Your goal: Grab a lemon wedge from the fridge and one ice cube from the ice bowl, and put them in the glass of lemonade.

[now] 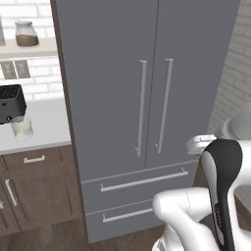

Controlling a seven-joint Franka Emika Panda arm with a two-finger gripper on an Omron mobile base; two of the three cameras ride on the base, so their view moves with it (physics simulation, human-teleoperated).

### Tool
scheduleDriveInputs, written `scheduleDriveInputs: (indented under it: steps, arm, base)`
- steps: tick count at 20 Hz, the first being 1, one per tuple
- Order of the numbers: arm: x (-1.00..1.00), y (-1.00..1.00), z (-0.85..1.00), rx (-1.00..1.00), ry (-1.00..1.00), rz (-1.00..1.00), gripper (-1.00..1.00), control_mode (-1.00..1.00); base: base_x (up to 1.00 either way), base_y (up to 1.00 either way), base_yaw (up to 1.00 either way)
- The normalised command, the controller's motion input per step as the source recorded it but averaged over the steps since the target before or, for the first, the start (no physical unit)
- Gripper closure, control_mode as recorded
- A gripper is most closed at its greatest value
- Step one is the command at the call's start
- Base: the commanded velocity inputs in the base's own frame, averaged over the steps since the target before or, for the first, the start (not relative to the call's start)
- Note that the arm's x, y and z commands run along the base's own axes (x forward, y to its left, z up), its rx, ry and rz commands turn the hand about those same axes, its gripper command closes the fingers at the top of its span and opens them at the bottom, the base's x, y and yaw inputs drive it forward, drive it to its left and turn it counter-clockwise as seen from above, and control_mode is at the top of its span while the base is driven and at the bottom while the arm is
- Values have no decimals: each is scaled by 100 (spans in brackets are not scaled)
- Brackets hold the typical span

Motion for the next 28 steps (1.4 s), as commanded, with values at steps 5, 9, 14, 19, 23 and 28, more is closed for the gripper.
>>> scheduleDriveInputs:
  steps: [5, 9, 14, 19, 23, 28]
  arm:
    - [0, 0, 0, 0, 0, 0, -100, 100]
    - [0, 0, 0, 0, 0, 0, -100, 100]
    - [33, 1, 0, 0, -5, 0, -100, -100]
    - [99, 24, -1, 0, -26, 5, -100, -100]
    - [96, 28, -2, 0, -25, 6, -100, -100]
    - [84, 67, 0, -2, -5, 7, -100, -100]
  base:
    - [0, 0, 0]
    - [0, 0, 0]
    - [0, 0, 0]
    - [0, 0, 0]
    - [0, 0, 0]
    - [0, 0, 0]
